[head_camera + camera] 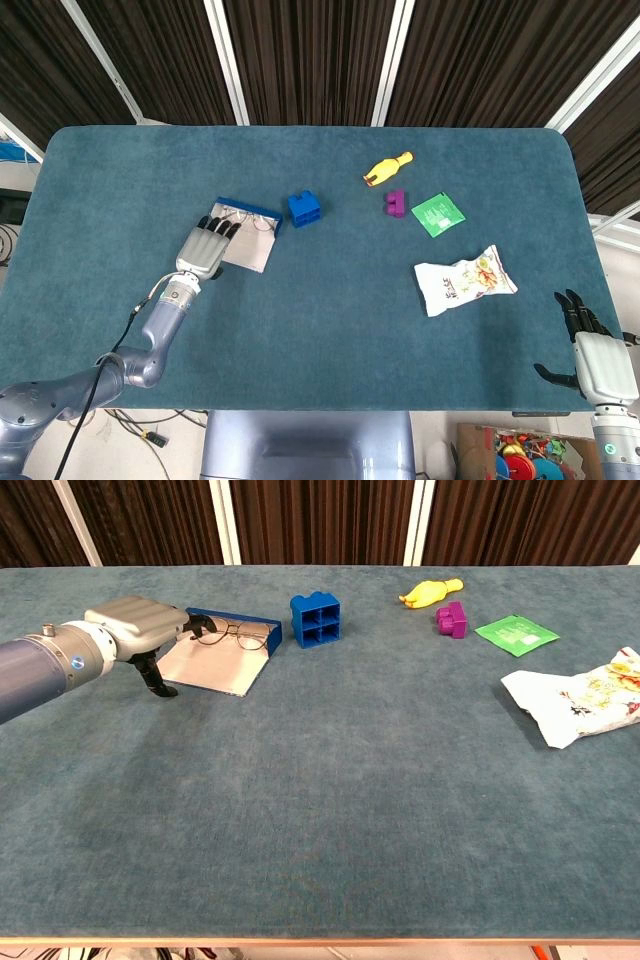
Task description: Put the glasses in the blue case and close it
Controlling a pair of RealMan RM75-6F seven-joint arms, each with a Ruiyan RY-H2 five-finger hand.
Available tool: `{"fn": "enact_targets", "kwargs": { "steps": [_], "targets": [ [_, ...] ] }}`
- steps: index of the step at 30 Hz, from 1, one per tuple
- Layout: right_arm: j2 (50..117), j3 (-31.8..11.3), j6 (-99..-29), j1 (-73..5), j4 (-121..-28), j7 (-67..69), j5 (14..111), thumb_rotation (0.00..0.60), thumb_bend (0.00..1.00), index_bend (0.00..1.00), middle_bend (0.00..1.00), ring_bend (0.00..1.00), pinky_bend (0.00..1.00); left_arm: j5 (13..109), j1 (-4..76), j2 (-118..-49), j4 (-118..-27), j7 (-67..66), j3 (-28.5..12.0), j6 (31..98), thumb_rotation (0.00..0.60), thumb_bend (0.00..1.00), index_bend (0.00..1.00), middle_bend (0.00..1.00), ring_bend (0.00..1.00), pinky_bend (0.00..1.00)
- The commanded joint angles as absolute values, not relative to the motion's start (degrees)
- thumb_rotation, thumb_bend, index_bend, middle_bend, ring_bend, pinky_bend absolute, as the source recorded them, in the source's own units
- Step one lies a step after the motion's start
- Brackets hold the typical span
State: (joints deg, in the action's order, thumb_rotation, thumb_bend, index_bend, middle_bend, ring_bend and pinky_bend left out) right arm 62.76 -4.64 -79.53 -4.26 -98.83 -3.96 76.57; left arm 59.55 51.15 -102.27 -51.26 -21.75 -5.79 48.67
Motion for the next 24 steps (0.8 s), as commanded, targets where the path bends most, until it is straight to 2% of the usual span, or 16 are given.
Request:
{"fn": "enact_targets", "kwargs": {
  "steps": [1,24],
  "targets": [
    [62.75,-4.63,-79.54,-4.25,-98.85,-3.95,76.59,0.600,0.21,0.02,0.00,0.16,0.32,60.31,51.21,-103.02,-50.40,-21.30,-6.04,48.60,0.600,0.25,0.13,0.16,0.10,0.13],
    [62.77,-4.64,-79.57,-4.28,-98.72,-3.86,76.75,0.600,0.21,0.02,0.00,0.16,0.32,63.53,51.50,-106.62,-45.06,-20.84,-7.82,47.51,0.600,0.25,0.12,0.16,0.10,0.13]
  ]
}}
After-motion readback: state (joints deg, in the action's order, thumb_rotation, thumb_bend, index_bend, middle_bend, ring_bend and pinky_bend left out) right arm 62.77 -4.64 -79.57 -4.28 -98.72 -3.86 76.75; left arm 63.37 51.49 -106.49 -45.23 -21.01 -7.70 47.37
